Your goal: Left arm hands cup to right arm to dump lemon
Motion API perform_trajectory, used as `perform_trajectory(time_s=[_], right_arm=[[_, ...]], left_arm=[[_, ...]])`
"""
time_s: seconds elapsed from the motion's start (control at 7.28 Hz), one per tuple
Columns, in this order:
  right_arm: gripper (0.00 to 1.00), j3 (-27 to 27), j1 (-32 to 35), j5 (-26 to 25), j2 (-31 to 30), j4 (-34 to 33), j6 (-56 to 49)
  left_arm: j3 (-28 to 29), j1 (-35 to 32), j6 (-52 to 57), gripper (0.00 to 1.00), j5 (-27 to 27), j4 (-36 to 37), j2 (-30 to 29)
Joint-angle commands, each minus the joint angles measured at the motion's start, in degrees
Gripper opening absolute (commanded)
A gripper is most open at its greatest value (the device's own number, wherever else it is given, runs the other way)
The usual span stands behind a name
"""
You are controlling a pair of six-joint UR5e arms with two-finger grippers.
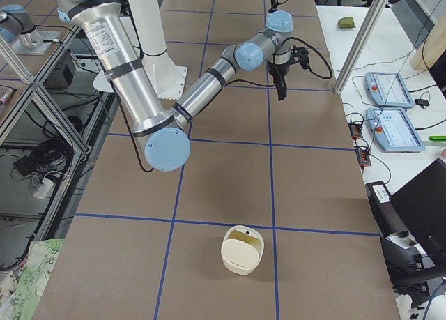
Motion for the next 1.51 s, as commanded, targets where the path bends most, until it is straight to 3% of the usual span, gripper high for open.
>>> perform_trajectory(time_s=[0.0, 0.27, 0.55, 0.82, 0.96, 1.1, 1.37], right_arm=[[1.0, 5.8, 3.3, 0.1, -6.2, -10.4, -12.5], [1.0, 8.6, 4.6, 0.1, -13.8, -9.8, -21.0], [1.0, 10.3, 4.7, 0.2, -18.8, -8.4, -21.2], [1.0, 10.0, 4.7, -0.2, -18.1, -8.4, -19.9], [1.0, 10.2, 4.7, 0.0, -18.1, -8.4, -19.8], [1.0, 10.0, 4.6, 0.2, -18.1, -8.4, -19.8], [1.0, 9.1, 5.1, -0.2, -20.9, -8.3, -21.1]], left_arm=[[-9.4, 0.2, -1.9, 0.0, 0.3, -2.5, 12.0], [-12.3, 3.4, -11.1, 0.0, 0.6, -14.4, 20.6], [-12.3, 7.5, -15.1, 0.0, 1.2, -16.4, 22.1], [-12.4, 10.3, -16.7, 0.0, 1.5, -16.9, 23.4], [-12.9, 10.3, -16.5, 0.11, 1.5, -16.9, 24.5], [-13.5, 10.4, -16.3, 0.99, 1.6, -16.9, 24.8], [-17.3, 10.4, -14.1, 1.0, 1.3, -16.2, 25.9]])
